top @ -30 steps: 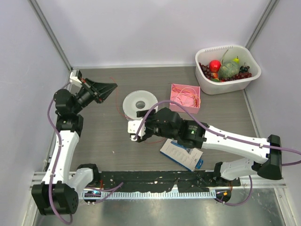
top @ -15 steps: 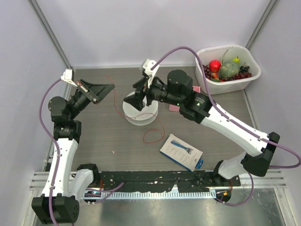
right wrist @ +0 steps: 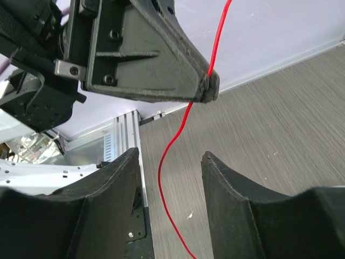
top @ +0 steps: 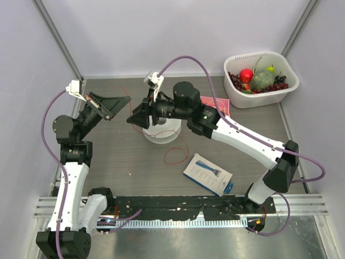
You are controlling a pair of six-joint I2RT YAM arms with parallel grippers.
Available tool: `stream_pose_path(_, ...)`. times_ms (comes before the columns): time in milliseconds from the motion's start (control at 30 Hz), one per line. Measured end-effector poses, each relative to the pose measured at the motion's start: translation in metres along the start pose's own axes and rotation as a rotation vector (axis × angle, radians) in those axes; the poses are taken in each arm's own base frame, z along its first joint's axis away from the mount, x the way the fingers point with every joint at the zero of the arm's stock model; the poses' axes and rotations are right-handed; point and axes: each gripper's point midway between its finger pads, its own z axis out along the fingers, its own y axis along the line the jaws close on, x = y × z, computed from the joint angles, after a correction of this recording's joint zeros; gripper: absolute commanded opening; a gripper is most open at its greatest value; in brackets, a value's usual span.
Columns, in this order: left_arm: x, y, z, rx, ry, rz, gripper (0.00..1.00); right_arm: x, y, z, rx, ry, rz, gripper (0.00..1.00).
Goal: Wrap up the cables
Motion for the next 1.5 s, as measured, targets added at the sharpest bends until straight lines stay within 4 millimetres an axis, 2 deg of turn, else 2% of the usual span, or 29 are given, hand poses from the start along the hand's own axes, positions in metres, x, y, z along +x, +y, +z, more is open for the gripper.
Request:
stream_pose_path(133,0.000,-0.001,0.000,0.003,-0.001,0.011,0.00,-0.009,0.002,0.004,-0.015,-0.032,-0.002,0.28)
stream_pose_path(167,0.001,-0.002,0.000,0.004,-0.001,0.013,0.00,-0.011,0.002,0.006,-0.017,-0.040,-0.004,0.11)
stream_pose_path(200,0.001,-0.002,-0.001,0.005,0.000,0.017,0.04,-0.013,0.002,0.006,-0.018,-0.045,-0.005,0.01)
stream_pose_path(300,0.002,-0.001,-0.002,-0.001,-0.002,0.029,0.18,-0.014,0.002,0.007,-0.020,-0.047,-0.009,0.01)
stream_pose_path(433,0.002,0.002,-0.002,-0.019,-0.008,0.028,0.27,-0.013,0.002,0.007,-0.021,-0.046,-0.013,0.01)
stream_pose_path(767,0.000,0.008,-0.001,-0.039,-0.015,0.017,0.34,-0.009,0.008,0.006,-0.059,-0.031,-0.017,0.01)
stream_pose_path(933,-0.002,0.003,0.000,-0.020,-0.021,0.020,0.28,-0.002,0.009,0.007,-0.070,-0.015,-0.012,0.01)
stream_pose_path(1067,-0.003,0.002,0.001,-0.013,-0.023,0.008,0.20,-0.001,0.009,0.007,-0.074,-0.011,-0.011,0.01)
stream_pose_path(1200,-0.003,0.002,0.002,-0.009,-0.021,-0.002,0.00,0.000,0.009,0.007,-0.075,-0.010,-0.010,0.01)
stream_pose_path(1267,-0.003,0.001,0.002,-0.004,-0.020,0.001,0.00,0.000,0.009,0.007,-0.074,-0.010,-0.010,0.20)
stream_pose_path(1300,-0.003,0.000,0.002,-0.004,-0.020,0.003,0.00,0.000,0.009,0.007,-0.074,-0.010,-0.010,0.40)
stream_pose_path(1333,-0.003,0.000,0.002,-0.005,-0.020,0.002,0.00,0.000,0.008,0.007,-0.072,-0.010,-0.011,0.50)
stream_pose_path(1367,-0.004,0.001,0.003,-0.008,-0.019,0.006,0.00,0.000,0.007,0.006,-0.069,-0.010,-0.006,0.64)
stream_pose_path(1433,-0.009,-0.003,0.006,-0.017,-0.016,0.024,0.00,0.003,0.003,0.005,-0.058,-0.005,0.002,0.73)
stream_pose_path(1500,-0.021,-0.014,0.013,-0.018,-0.018,0.061,0.00,0.009,-0.004,0.002,-0.036,0.014,0.005,0.76)
